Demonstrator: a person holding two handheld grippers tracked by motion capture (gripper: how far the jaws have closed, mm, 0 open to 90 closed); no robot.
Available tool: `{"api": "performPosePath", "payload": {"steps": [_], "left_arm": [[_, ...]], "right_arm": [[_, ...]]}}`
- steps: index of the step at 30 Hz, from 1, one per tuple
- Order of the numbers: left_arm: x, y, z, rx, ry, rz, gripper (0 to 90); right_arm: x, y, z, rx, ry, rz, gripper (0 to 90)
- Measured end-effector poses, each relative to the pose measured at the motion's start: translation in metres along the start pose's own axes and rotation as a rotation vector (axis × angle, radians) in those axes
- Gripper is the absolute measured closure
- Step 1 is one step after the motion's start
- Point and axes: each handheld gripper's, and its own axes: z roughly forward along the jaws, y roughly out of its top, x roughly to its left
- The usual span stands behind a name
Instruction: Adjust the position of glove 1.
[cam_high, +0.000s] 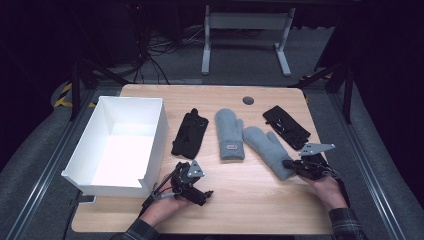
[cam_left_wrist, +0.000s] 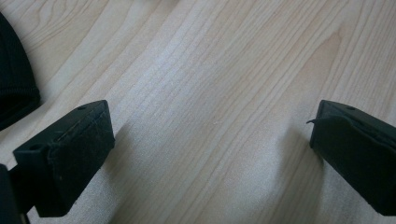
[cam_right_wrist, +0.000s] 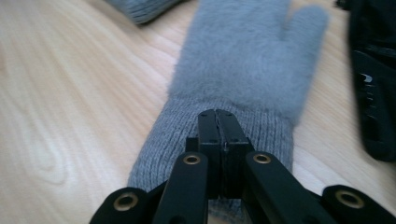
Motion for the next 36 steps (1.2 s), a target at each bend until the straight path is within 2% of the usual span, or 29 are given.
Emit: {"api": "performPosePath", "payload": {"steps": [2, 6, 17, 19, 20, 22, 26, 31, 34, 36], "left_arm": [[0.000, 0.000, 0.000, 0.000, 0.000, 0.000, 0.1], [0.000, 0.000, 0.000, 0.000, 0.000, 0.000, 0.1], [0.000, 0.000, 0.000, 0.002, 0.001, -0.001, 0.1], [0.000, 0.000, 0.000, 0.000, 0.000, 0.001, 0.1], [0.000, 0.000, 0.000, 0.002, 0.000, -0.002, 0.1], [0.000, 0.000, 0.000, 0.002, 0.000, -0.002, 0.1], [0.000, 0.000, 0.000, 0.002, 0.000, -0.001, 0.1], [0.000, 0.000, 0.000, 0.002, 0.001, -0.002, 0.2], [0.000, 0.000, 0.000, 0.002, 0.000, -0.001, 0.1], [0.000, 0.000, 0.000, 0.002, 0.000, -0.002, 0.2]], "right_arm": [[0.009, 0.002, 0.002, 0.006, 0.025, -0.024, 90.0], [0.016, 0.005, 0.004, 0.005, 0.049, -0.040, 90.0], [0.048, 0.018, 0.018, 0.012, 0.173, -0.114, 90.0], [0.051, 0.019, 0.019, 0.014, 0.182, -0.118, 90.0], [0.056, 0.021, 0.022, 0.014, 0.203, -0.125, 90.0], [0.057, 0.022, 0.023, 0.013, 0.209, -0.132, 90.0], [0.070, 0.027, 0.029, 0.015, 0.237, -0.159, 90.0], [0.072, 0.030, 0.026, -0.005, 0.233, -0.169, 90.0], [0.059, 0.033, 0.022, -0.028, 0.186, -0.148, 90.0], [0.045, 0.036, 0.022, -0.039, 0.146, -0.124, 90.0]]}}
